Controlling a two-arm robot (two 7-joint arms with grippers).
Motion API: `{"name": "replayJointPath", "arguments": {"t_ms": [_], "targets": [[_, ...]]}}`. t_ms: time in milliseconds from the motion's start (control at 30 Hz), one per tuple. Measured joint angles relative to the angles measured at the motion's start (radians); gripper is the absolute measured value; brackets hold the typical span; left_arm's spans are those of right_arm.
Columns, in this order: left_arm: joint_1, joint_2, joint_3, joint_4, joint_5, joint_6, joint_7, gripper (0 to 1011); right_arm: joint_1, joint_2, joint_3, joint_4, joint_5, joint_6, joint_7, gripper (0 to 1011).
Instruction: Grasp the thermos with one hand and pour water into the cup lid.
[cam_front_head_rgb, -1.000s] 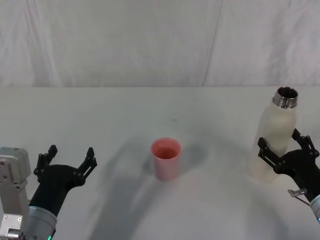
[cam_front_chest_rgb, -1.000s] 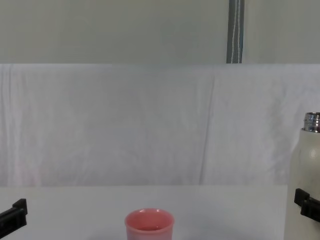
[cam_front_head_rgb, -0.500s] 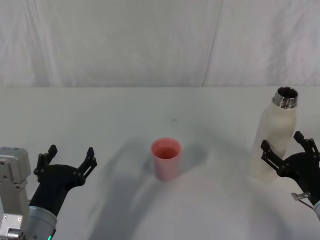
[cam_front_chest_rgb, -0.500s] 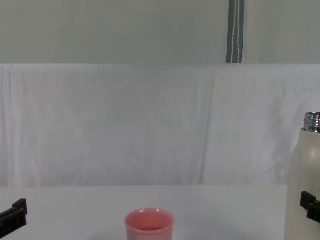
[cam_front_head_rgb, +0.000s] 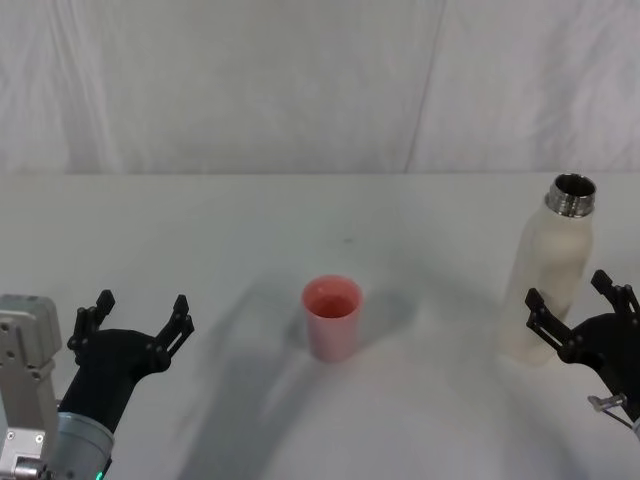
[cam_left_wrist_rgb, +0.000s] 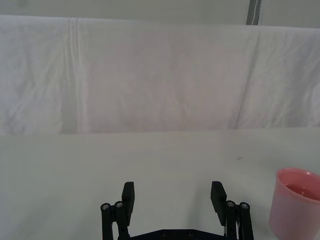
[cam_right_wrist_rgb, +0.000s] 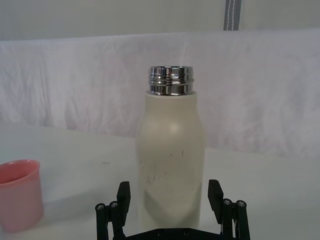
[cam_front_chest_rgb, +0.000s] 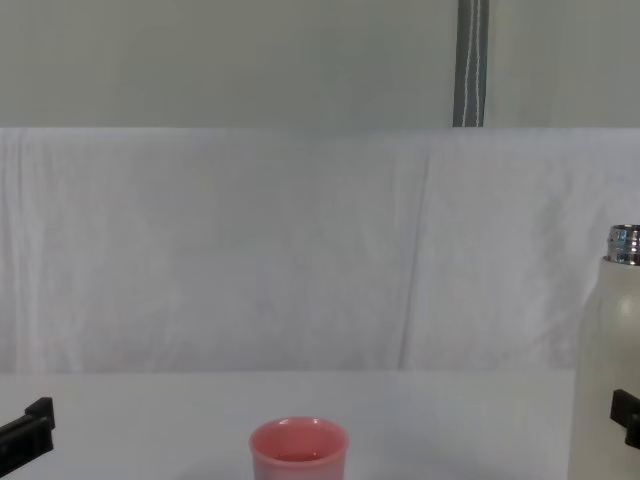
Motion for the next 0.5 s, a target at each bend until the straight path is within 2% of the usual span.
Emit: {"name": "replayJointPath", "arguments": {"t_ms": [500], "targets": [[0.0, 0.0, 0.0, 0.0, 0.0, 0.0, 0.0, 1001, -0.043, 0.005, 0.007, -0.022, 0.002, -0.013, 0.002, 1000]]}}
